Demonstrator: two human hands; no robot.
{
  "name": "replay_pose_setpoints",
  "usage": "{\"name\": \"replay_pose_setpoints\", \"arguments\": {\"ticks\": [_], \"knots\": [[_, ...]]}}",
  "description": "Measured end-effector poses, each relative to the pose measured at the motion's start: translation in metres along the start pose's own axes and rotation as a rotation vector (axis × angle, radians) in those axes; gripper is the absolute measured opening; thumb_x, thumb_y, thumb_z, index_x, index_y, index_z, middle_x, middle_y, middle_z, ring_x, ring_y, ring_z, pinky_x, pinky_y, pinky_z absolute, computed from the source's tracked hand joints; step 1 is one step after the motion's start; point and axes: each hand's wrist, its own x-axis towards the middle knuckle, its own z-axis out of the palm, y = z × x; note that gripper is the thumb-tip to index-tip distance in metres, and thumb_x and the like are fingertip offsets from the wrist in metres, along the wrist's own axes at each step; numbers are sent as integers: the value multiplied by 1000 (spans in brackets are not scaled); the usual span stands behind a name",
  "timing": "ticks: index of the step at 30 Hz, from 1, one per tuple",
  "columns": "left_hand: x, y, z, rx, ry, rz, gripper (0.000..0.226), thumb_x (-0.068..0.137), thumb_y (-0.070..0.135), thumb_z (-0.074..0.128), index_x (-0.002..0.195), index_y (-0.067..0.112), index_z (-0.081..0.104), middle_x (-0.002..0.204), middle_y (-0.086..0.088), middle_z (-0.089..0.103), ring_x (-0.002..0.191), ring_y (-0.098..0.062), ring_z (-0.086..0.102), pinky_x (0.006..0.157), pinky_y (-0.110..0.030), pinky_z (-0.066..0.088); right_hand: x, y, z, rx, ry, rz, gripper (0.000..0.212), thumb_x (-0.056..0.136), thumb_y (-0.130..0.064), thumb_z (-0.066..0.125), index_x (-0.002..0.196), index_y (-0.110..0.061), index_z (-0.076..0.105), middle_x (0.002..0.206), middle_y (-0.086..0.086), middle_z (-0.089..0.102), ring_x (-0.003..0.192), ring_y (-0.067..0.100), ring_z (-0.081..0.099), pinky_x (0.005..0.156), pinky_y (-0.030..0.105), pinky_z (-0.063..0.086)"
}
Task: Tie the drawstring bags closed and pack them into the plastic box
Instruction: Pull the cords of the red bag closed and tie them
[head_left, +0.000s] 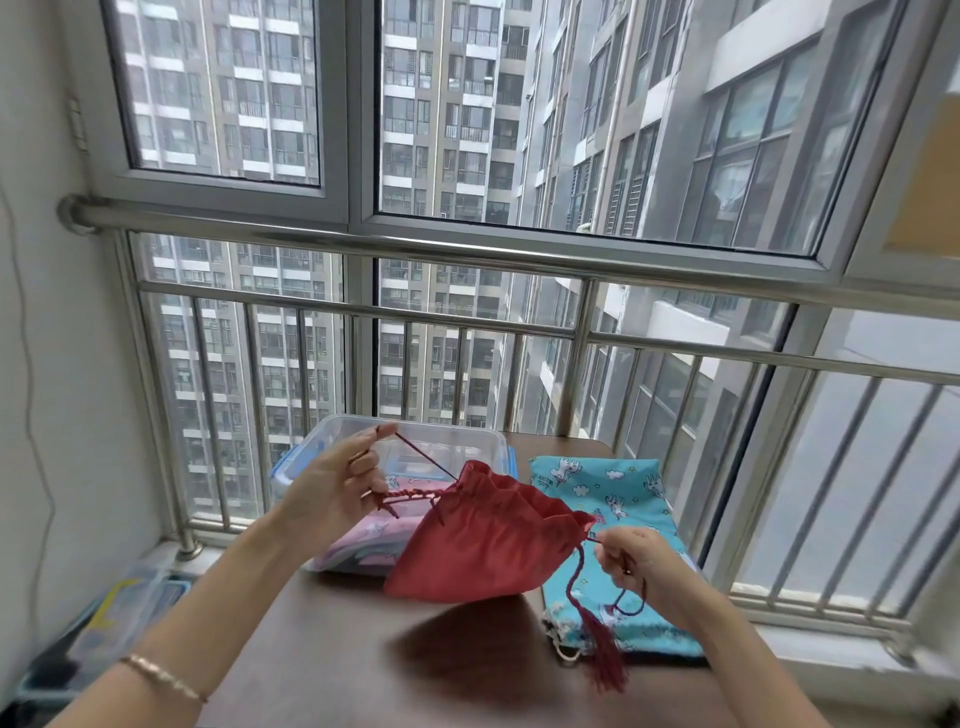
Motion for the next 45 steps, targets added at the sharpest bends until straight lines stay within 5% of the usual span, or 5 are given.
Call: {"name": "replay_pose_setpoints", "arguments": {"ticks": [17,23,26,34,45], "knots": [[-10,33,-41,868,564,341,10,76,12,76,68,6,74,81,-25,70,71,-15,55,64,-22,39,-14,23,-53,-144,195,60,36,89,-8,57,56,-12,42,57,7,34,49,12,23,43,20,18],[-8,37,-43,739,460,281,11,79,17,74,72,10,73,60,3,57,54,-8,42,53,-22,38,-5,21,-51,220,219,86,28,89,-5,53,63,-12,45,62,11,56,49,13,51,41,20,42],[-6,39,-43,412,281,200,17,77,24,69,77,7,69,58,2,36,46,-7,31,35,-14,27,-5,13,-39,681,45,97,31,88,-9,53,57,-8,53,87,21,72,84,28,73,79,36,60],[-3,28,2,200,-213,60,51,62,33,86,106,10,72,118,-15,67,108,-28,64,97,-43,51,4,-20,15,833,-275,-4,40,76,-16,64,109,7,69,115,22,68,115,37,62,104,57,41],[-1,35,62,1129,-224,385,24,96,24,54,114,35,64,77,-1,59,54,-12,36,47,-20,30,11,-47,49,117,-93,18,34,100,-20,50,124,3,56,74,6,59,49,12,42,40,18,31]]}}
